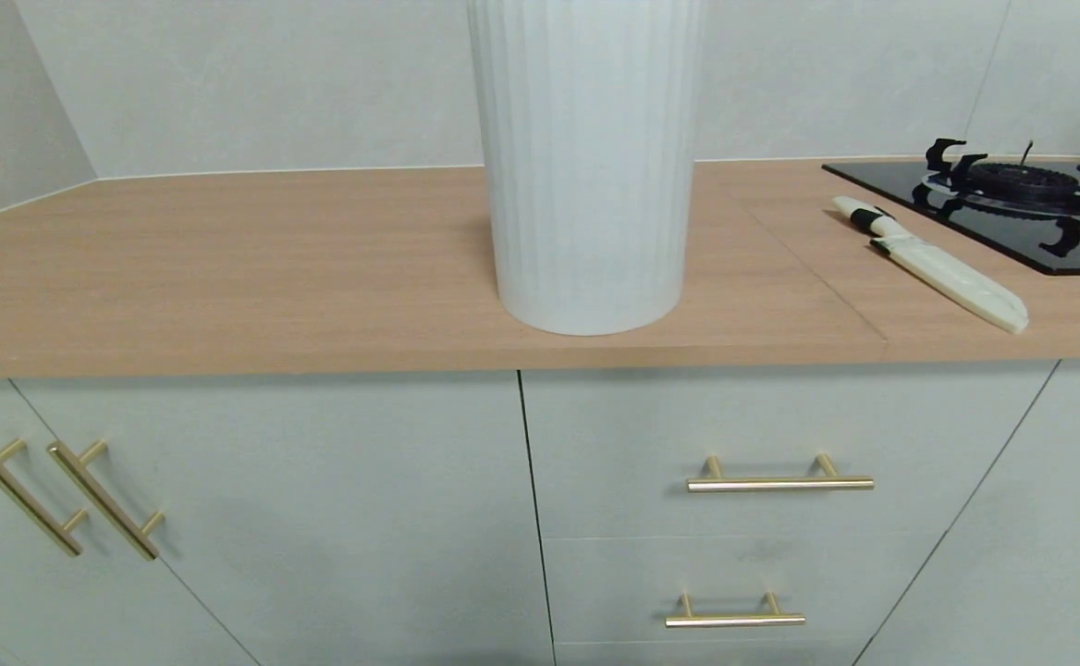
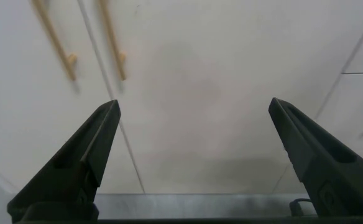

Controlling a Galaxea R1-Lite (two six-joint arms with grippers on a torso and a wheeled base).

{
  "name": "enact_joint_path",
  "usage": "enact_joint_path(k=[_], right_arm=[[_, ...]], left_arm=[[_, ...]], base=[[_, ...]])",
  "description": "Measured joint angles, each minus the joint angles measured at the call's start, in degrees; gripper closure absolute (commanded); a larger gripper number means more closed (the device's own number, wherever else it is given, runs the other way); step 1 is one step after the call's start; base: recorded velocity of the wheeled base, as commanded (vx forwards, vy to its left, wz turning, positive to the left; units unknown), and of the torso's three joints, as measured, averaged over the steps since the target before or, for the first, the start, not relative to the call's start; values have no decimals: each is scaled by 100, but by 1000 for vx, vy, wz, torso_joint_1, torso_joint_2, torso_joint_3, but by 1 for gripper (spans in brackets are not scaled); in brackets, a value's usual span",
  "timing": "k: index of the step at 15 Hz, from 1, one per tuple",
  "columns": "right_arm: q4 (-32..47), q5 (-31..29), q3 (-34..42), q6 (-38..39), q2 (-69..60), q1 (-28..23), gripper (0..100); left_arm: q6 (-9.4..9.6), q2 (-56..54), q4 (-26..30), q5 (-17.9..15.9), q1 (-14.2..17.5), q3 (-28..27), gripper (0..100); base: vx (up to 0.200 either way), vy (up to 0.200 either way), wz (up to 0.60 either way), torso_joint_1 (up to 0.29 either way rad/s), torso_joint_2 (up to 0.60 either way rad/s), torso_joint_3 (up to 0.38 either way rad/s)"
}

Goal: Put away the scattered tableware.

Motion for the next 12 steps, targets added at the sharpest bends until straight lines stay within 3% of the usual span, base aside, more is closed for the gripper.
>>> enact_joint_path(k=[12], right_arm=[[0,2,0,-10,0,4,0]], left_arm=[[2,0,0,2,2,0,0]], base=[[0,0,0,0,0,0]])
